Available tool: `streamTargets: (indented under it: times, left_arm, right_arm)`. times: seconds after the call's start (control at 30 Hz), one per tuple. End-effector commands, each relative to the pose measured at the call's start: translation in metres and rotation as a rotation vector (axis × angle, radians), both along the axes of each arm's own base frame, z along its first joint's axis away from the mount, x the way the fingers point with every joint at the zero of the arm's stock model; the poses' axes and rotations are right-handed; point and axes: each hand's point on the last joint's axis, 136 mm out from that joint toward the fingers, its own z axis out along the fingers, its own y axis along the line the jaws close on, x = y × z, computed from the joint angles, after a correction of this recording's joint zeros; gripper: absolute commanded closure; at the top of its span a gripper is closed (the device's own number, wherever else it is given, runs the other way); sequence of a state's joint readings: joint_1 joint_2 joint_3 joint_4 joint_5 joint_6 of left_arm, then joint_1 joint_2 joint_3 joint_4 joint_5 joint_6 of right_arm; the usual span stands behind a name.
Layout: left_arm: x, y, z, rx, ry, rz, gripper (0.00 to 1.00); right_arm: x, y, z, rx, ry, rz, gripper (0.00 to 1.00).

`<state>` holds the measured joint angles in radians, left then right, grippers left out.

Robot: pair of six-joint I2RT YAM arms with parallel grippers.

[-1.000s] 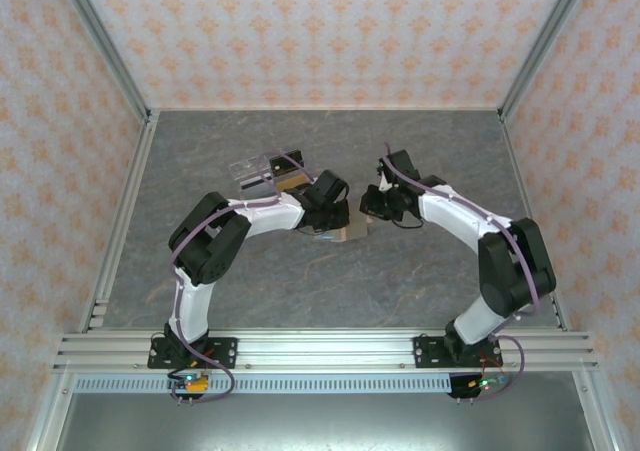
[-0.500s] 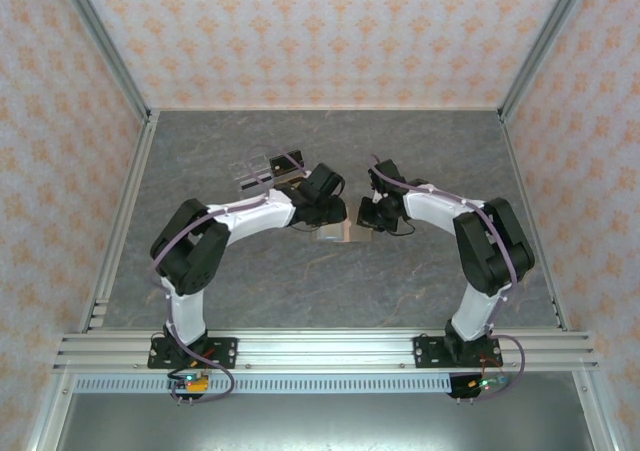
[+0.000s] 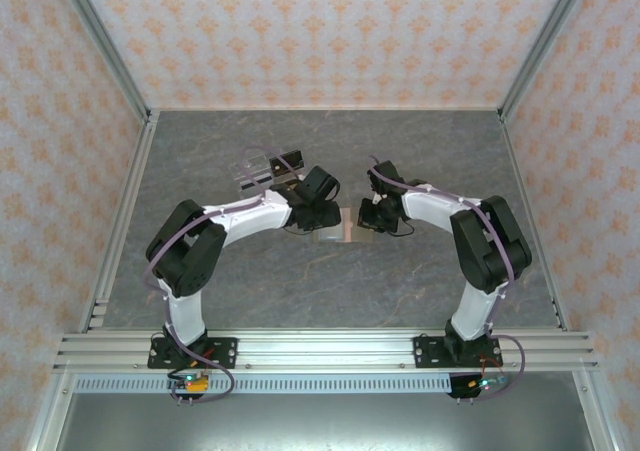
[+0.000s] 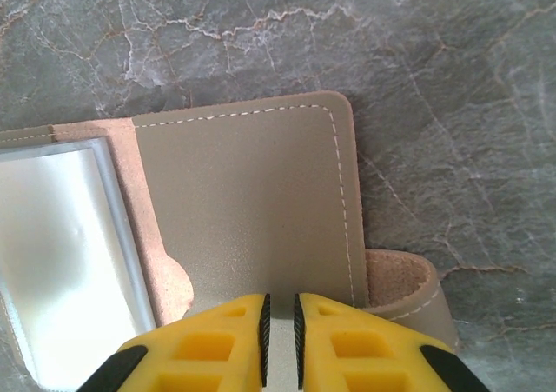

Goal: Take the credit cards out of the card holder

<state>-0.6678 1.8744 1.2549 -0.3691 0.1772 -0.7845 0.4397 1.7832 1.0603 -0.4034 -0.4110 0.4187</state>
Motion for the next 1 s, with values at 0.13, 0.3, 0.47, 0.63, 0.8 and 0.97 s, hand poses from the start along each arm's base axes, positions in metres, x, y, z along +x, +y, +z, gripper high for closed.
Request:
streamTargets:
  times: [0.13, 0.3, 0.47, 0.63, 0.8, 0.97]
  left_arm:
    - [-0.002, -0.004, -0.018, 0.0, 0.056, -0.008, 0.54]
    - [-0.003, -0.011, -0.024, -0.027, 0.075, -0.021, 0.54]
    - [-0.004, -0.014, -0.028, -0.038, 0.089, -0.025, 0.54]
    - [-0.003, -0.021, -0.021, -0.081, 0.075, -0.042, 0.58]
    - [-0.002, -0.026, -0.014, -0.115, 0.059, -0.061, 0.64]
    - [-0.001, -0.033, -0.012, -0.166, 0.062, -0.075, 0.63]
  right_arm:
    - [0.001, -0.006, -0.006, -0.044, 0.011, -0.001, 0.82]
    - [0.0, -0.006, -0.008, -0.047, 0.017, -0.001, 0.82]
    - [-0.002, -0.007, -0.011, -0.05, 0.025, 0.0, 0.82]
    - [-0.003, -0.007, -0.012, -0.051, 0.028, 0.002, 0.82]
    - [-0.003, -0.007, -0.014, -0.05, 0.032, 0.001, 0.82]
    - [-0.004, -0.007, -0.015, -0.051, 0.034, 0.0, 0.82]
